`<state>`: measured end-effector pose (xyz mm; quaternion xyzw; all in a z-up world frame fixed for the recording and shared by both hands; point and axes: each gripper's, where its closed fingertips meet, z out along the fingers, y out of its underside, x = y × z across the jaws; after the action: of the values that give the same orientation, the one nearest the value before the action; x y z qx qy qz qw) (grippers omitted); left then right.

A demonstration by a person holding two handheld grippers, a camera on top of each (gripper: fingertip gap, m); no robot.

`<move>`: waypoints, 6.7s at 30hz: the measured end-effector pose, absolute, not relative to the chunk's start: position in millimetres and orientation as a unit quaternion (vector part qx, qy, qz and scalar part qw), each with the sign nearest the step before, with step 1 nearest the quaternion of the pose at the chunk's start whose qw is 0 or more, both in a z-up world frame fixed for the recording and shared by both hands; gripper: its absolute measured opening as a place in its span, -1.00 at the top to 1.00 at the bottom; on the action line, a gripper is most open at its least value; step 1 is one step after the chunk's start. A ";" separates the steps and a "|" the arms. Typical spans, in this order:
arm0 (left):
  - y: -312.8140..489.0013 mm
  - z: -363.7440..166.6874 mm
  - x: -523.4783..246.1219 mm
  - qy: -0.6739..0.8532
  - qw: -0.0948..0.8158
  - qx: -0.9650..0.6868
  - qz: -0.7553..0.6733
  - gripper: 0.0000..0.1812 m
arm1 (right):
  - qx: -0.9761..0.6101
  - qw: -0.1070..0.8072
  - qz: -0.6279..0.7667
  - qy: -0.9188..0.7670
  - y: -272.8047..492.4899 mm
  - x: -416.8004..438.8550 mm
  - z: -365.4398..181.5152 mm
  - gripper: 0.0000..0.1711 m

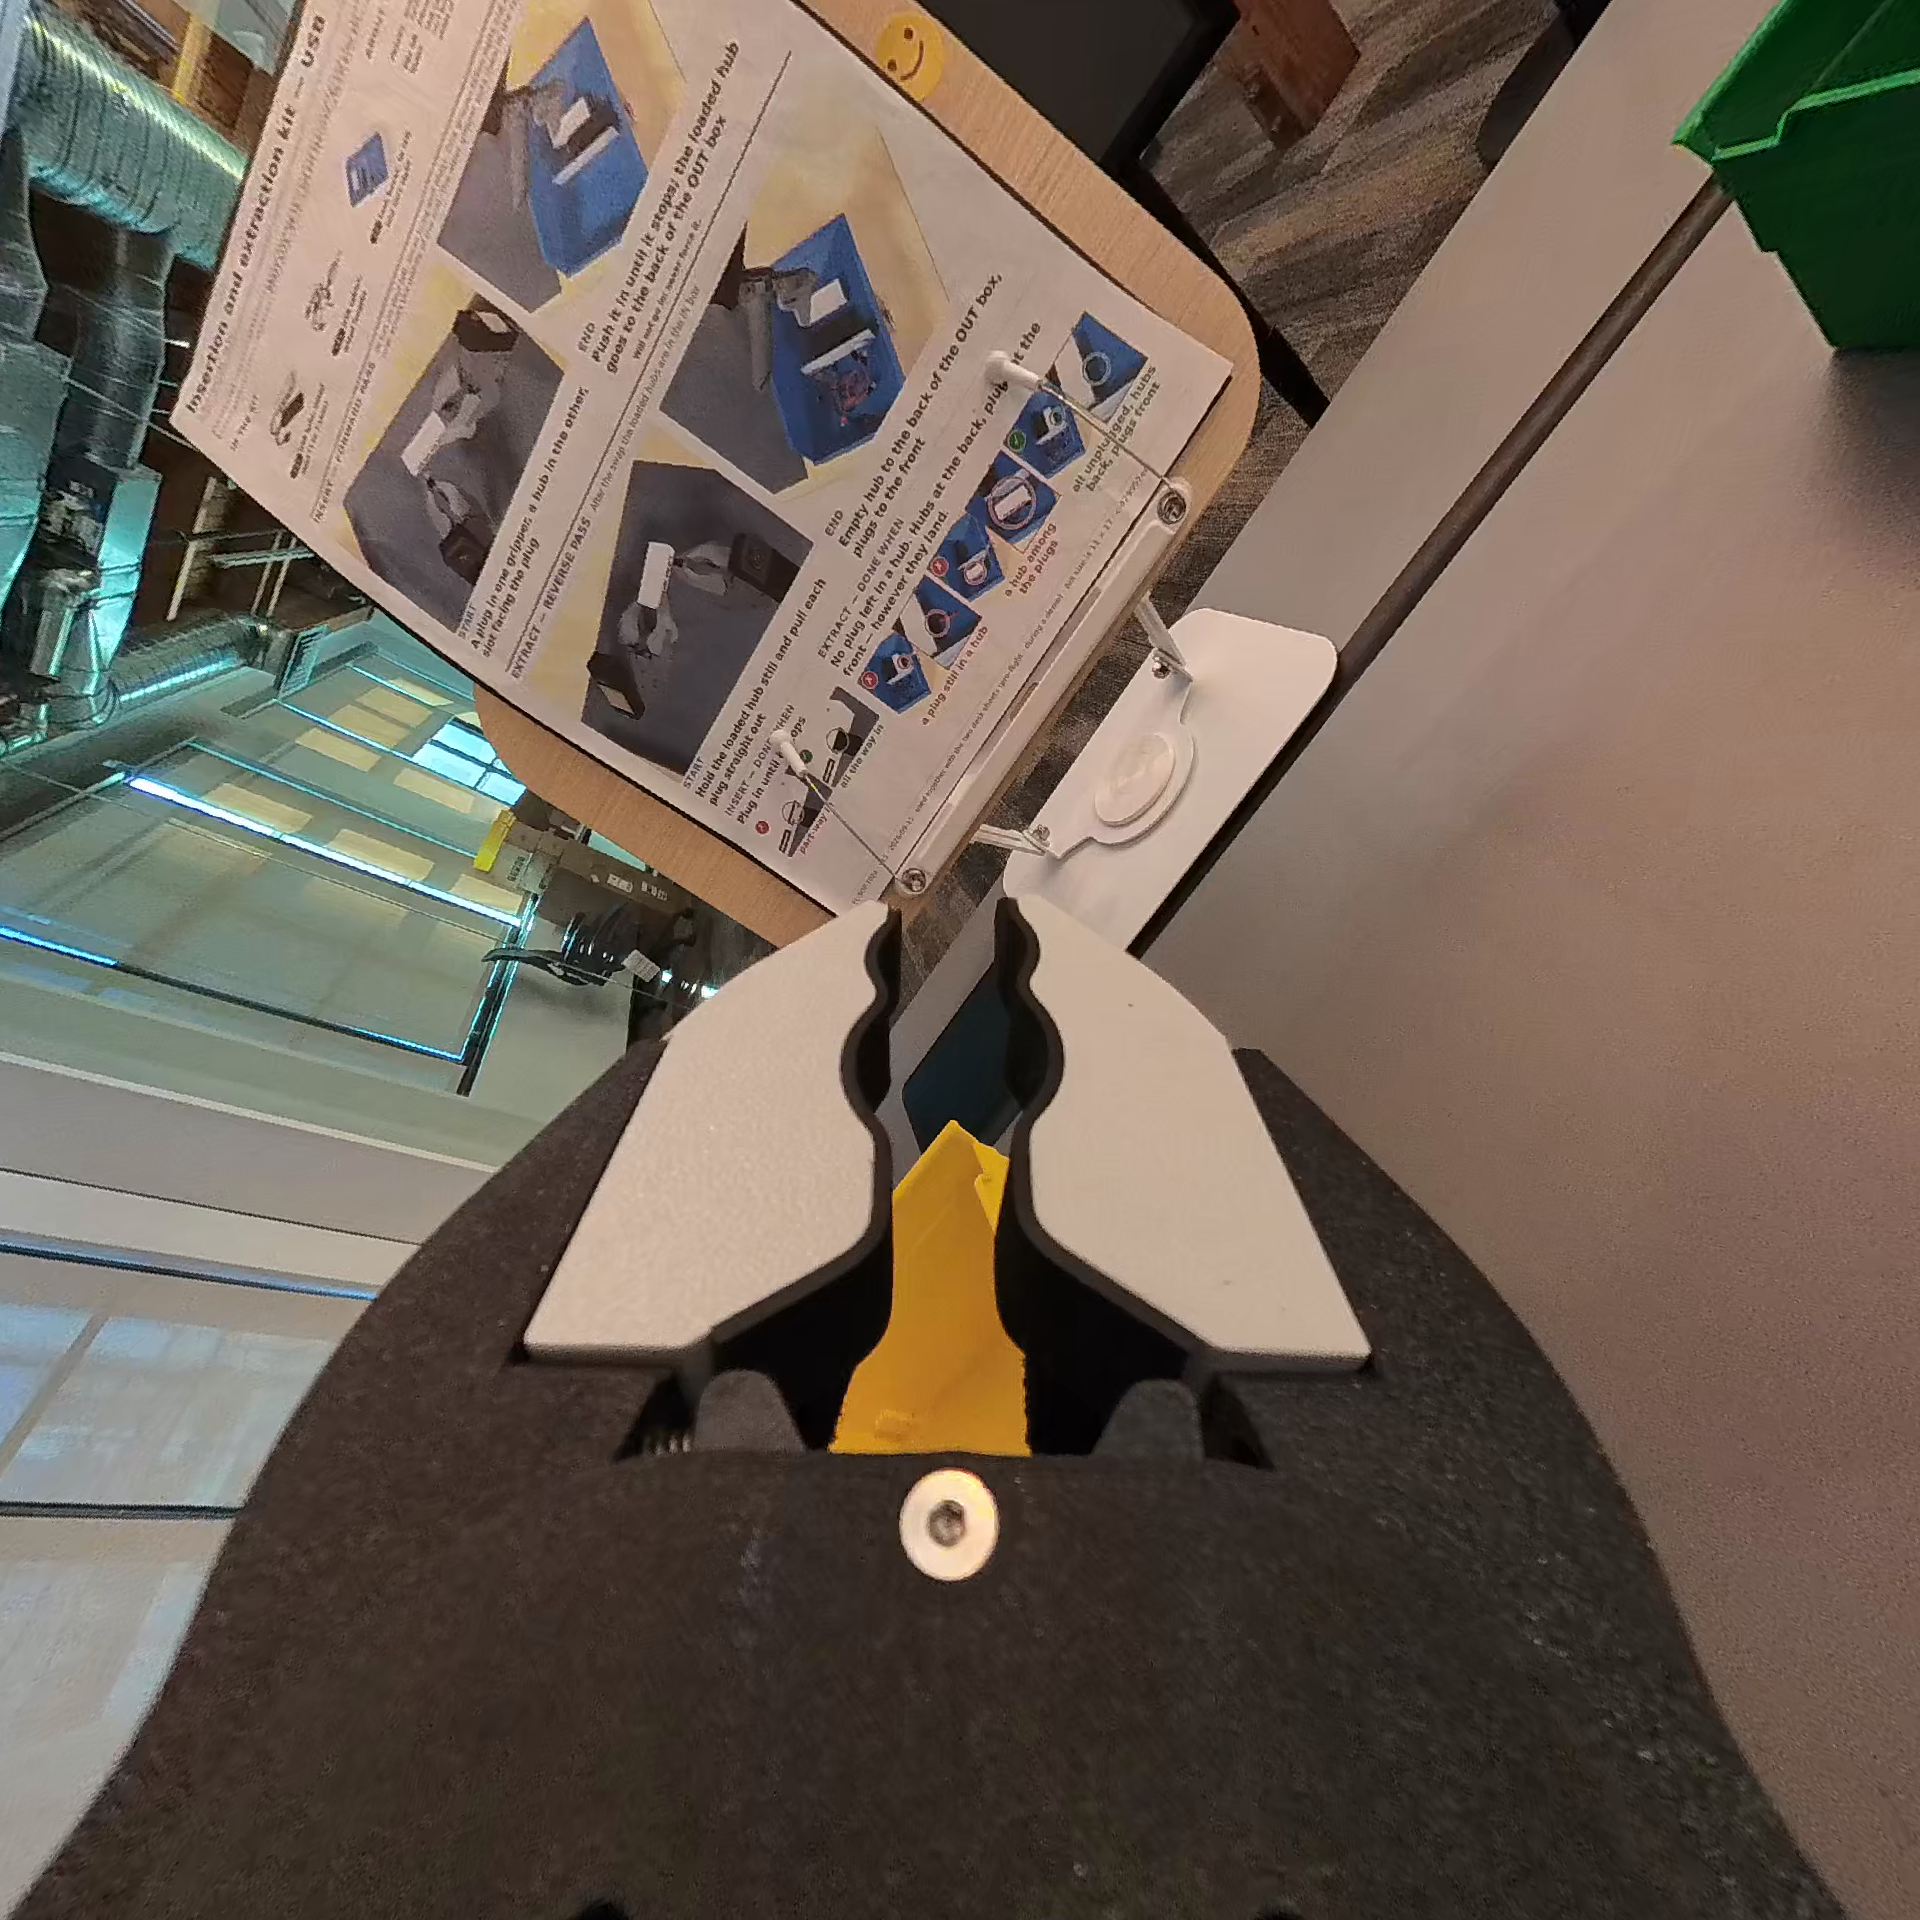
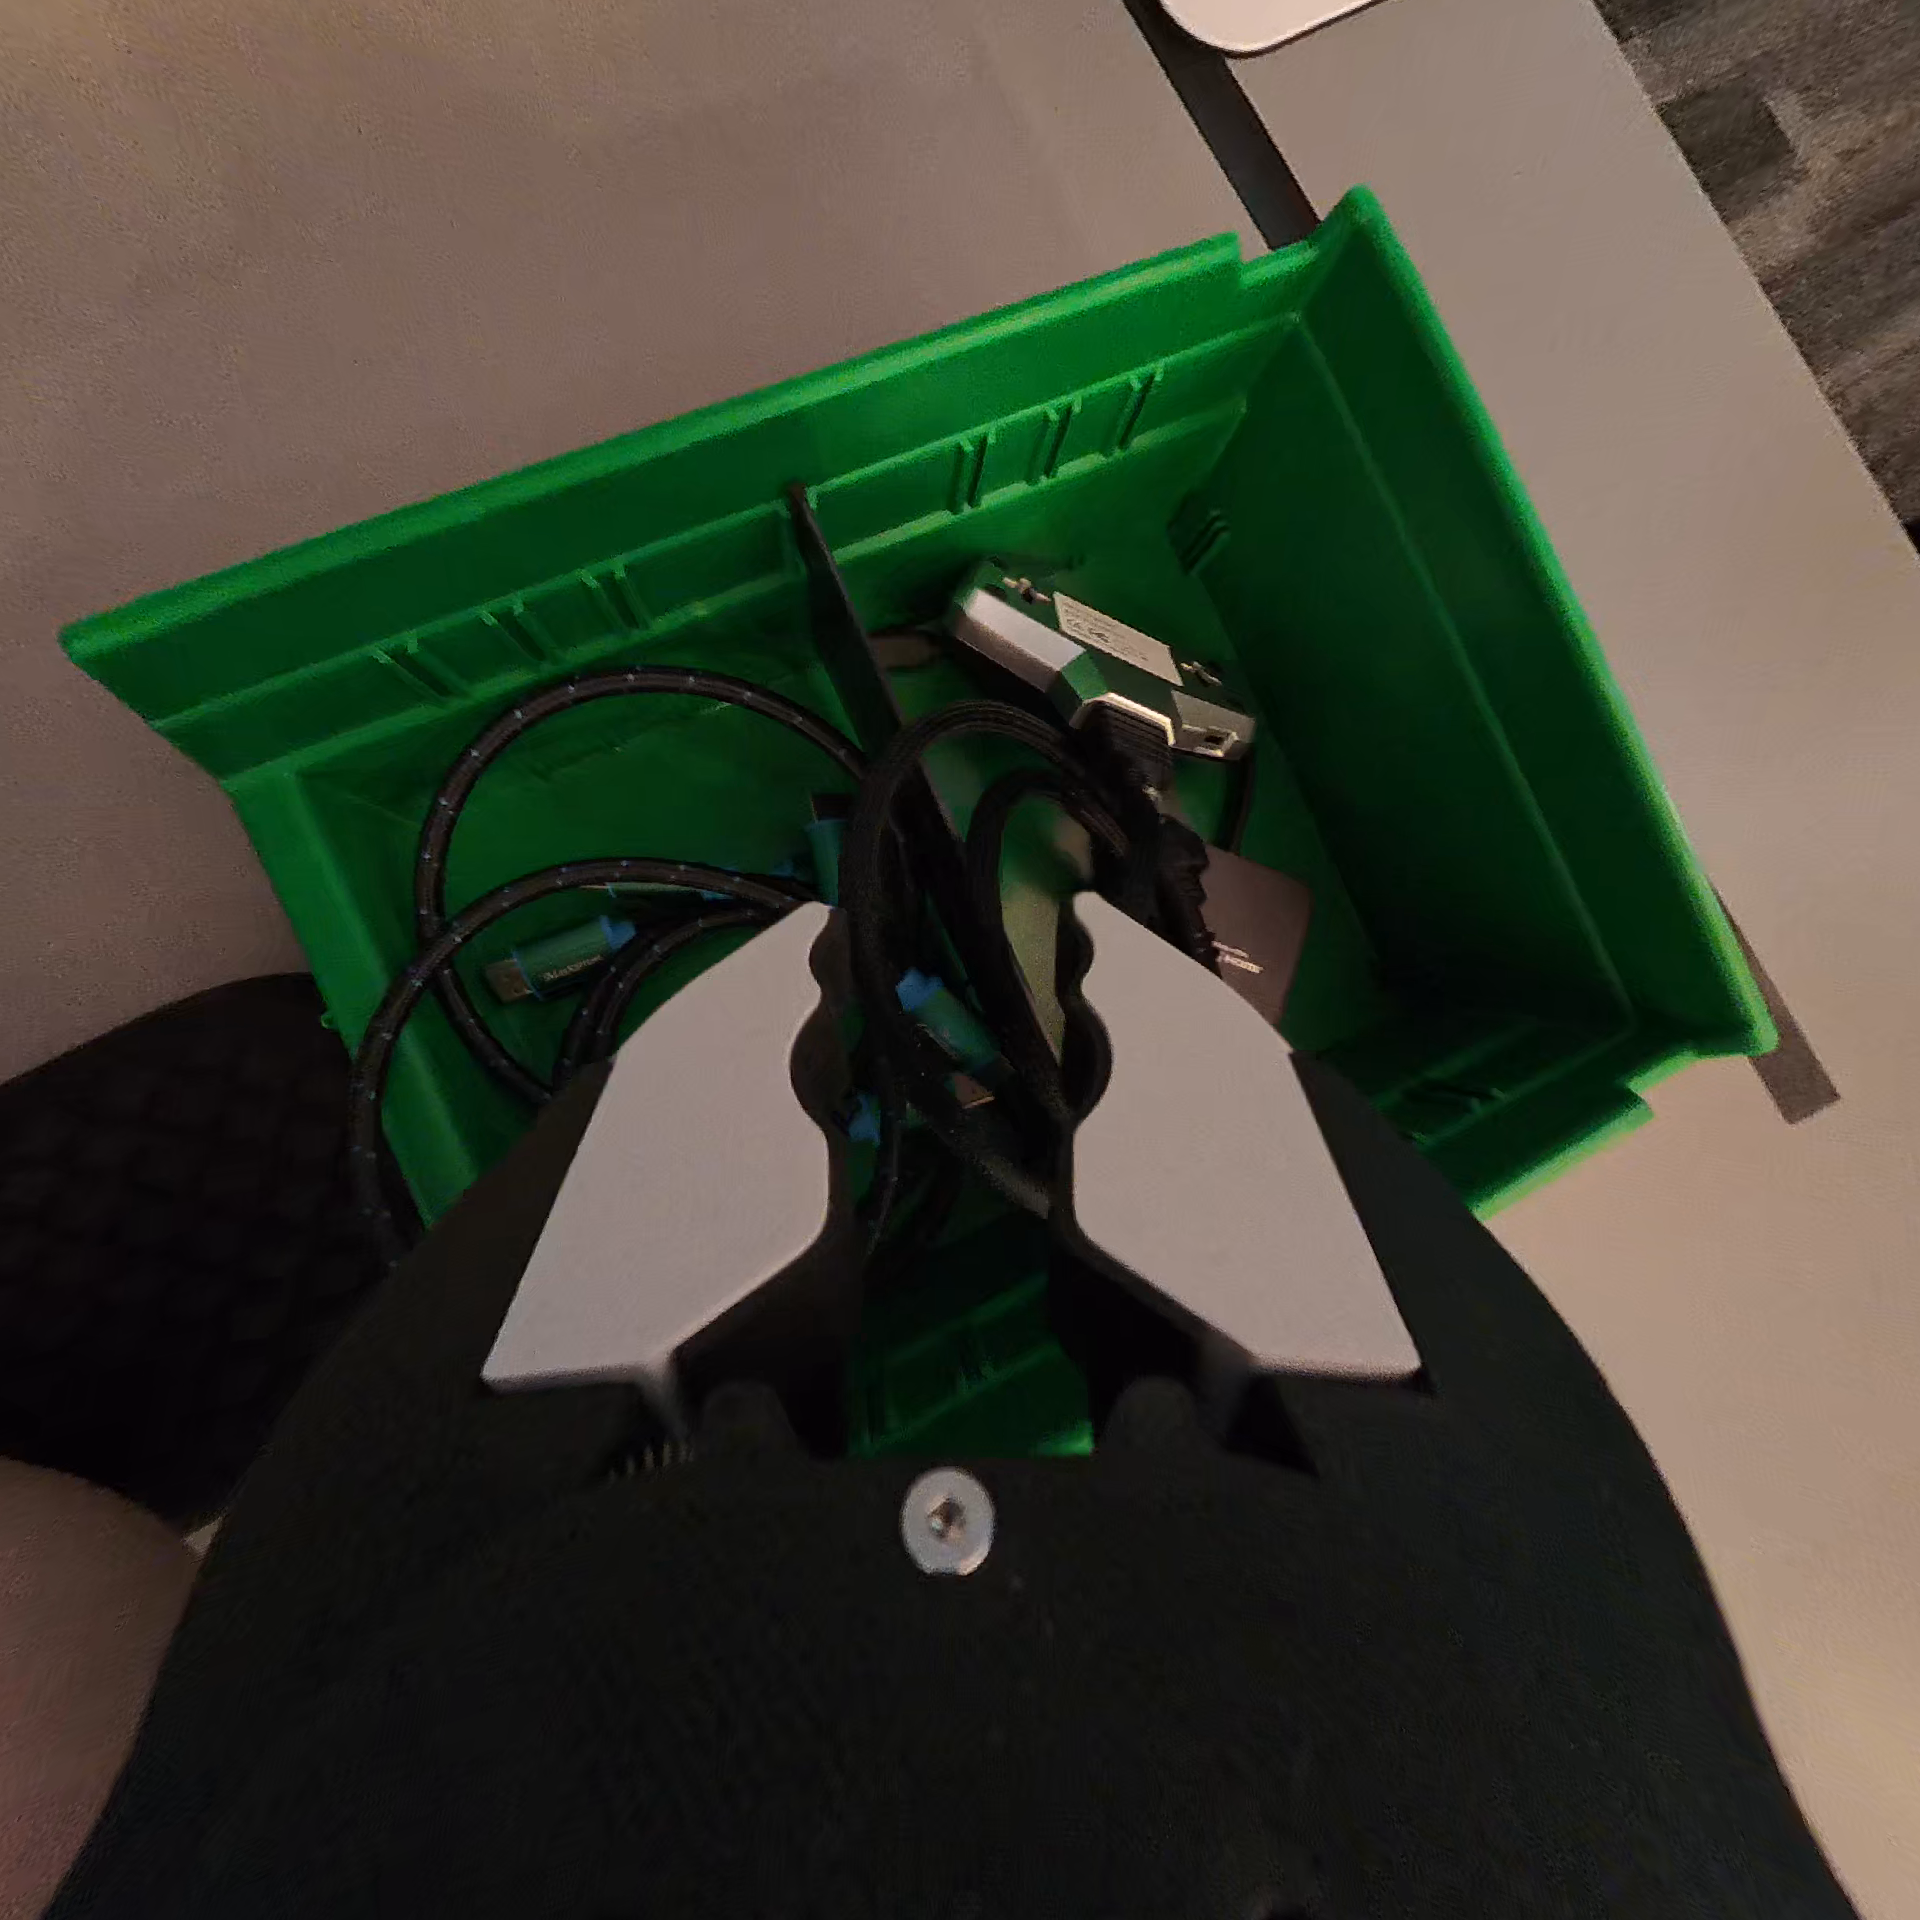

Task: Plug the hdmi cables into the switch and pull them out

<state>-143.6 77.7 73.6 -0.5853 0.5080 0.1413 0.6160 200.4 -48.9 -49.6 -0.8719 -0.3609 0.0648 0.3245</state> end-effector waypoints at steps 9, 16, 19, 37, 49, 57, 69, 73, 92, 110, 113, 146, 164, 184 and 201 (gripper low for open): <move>77.0 70.2 -139.9 0.515 0.611 -0.583 0.146 0.82 | -0.879 0.284 0.109 -0.368 -46.9 190.0 -64.0 0.89; 73.0 73.9 -139.0 0.517 0.615 -0.578 0.147 0.82 | -0.881 0.299 -0.016 -0.366 -20.9 213.8 -61.5 0.92; 71.8 75.4 -139.2 0.516 0.617 -0.577 0.143 0.83 | -0.880 0.323 -0.021 -0.348 -11.5 214.9 -56.4 0.92; 73.1 80.6 -147.9 0.508 0.619 -0.582 0.144 0.83 | -0.876 0.356 -0.040 -0.322 -39.9 241.9 -37.9 0.47; 75.6 78.9 -150.4 0.506 0.614 -0.587 0.148 0.83 | -0.899 0.292 -0.033 -0.325 -34.6 252.5 -76.8 0.73; 72.1 95.0 -176.3 0.471 0.619 -0.614 0.134 0.82 | -0.916 0.348 -0.040 -0.196 -60.9 283.2 -28.4 0.48; 57.6 59.2 -367.1 0.208 0.495 -0.841 0.071 0.53 | -0.957 0.247 0.138 -0.060 -118.3 277.7 -65.0 0.28; 69.7 19.0 -424.2 0.204 0.430 -0.879 0.037 0.56 | -0.977 0.182 0.112 -0.006 -115.6 277.9 -87.8 0.23; 104.5 -106.2 -479.6 0.213 0.288 -0.934 0.006 0.83 | -0.994 0.094 0.045 0.044 -103.2 239.5 -138.3 0.86; 62.0 -109.3 -352.2 0.244 0.310 -0.918 -0.044 0.92 | -0.992 0.108 0.066 -0.028 -54.2 116.2 -135.1 0.72; 49.6 -112.4 -338.2 0.230 0.309 -0.920 -0.067 0.84 | -0.985 0.169 0.036 0.018 -50.6 125.8 -106.0 0.71; -6.8 -0.3 -372.8 0.233 0.506 -0.829 -0.039 0.66 | -0.994 0.061 0.081 -0.030 136.4 -126.5 -122.7 0.91; -31.9 40.7 -400.5 0.207 0.551 -0.808 -0.027 0.67 | -0.991 -0.033 0.119 -0.051 113.0 -110.8 -31.1 0.92; -2.8 -45.8 -107.3 0.397 0.249 -0.829 -0.304 0.48 | -0.966 0.033 0.027 0.256 -115.7 314.0 86.6 0.92; 27.7 -92.2 -68.8 0.474 -0.008 -0.874 -0.112 0.87 | -0.953 -0.013 0.073 0.292 -170.0 377.6 -13.2 0.92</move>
<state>-68.8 27.7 -92.2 -0.8735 0.4737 -0.1120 -0.0080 377.6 -170.0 -13.2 -0.9535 0.2923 0.0731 -0.0129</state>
